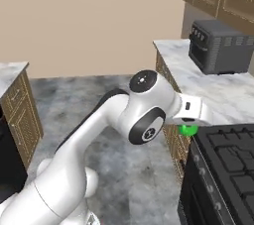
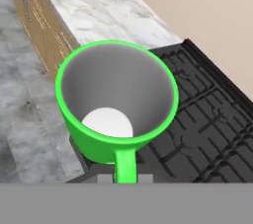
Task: Clear the mugs and bowl far away from the sink.
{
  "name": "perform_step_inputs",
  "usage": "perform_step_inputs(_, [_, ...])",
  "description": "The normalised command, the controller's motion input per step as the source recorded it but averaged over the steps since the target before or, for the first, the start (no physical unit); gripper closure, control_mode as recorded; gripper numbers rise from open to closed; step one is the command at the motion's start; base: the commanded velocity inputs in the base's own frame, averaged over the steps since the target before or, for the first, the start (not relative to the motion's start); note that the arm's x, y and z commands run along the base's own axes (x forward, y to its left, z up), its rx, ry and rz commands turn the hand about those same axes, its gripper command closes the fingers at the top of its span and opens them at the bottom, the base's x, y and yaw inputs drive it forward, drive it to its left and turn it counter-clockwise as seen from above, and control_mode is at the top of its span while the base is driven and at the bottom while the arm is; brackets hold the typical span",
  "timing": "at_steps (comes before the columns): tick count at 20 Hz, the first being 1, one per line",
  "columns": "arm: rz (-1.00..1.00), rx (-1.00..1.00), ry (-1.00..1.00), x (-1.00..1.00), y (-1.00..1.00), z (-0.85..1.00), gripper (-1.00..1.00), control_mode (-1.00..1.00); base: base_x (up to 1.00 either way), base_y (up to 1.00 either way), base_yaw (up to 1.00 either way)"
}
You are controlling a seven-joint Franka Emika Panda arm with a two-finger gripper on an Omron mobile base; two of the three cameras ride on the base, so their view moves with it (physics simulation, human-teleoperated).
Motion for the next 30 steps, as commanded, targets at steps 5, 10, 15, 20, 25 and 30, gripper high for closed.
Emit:
perform_step_inputs(5, [0.0, 0.0, 0.0, 0.0, 0.0, 0.0, 1.0, 1.0, 0.74, 0.85, -0.59])
perform_step_inputs(10, [0.0, 0.0, 0.0, 0.0, 0.0, 0.0, 1.0, 1.0, 0.94, 0.51, -0.57])
perform_step_inputs(15, [0.0, 0.0, 0.0, 0.0, 0.0, 0.0, 1.0, 1.0, 1.0, 0.33, -0.54])
perform_step_inputs(20, [0.0, 0.0, 0.0, 0.0, 0.0, 0.0, 1.0, 1.0, 0.97, 0.39, -0.53])
perform_step_inputs(25, [0.0, 0.0, 0.0, 0.0, 0.0, 0.0, 1.0, 1.0, 0.82, 0.1, -0.5])
perform_step_inputs(30, [0.0, 0.0, 0.0, 0.0, 0.0, 0.0, 1.0, 1.0, 0.68, 0.04, -0.45])
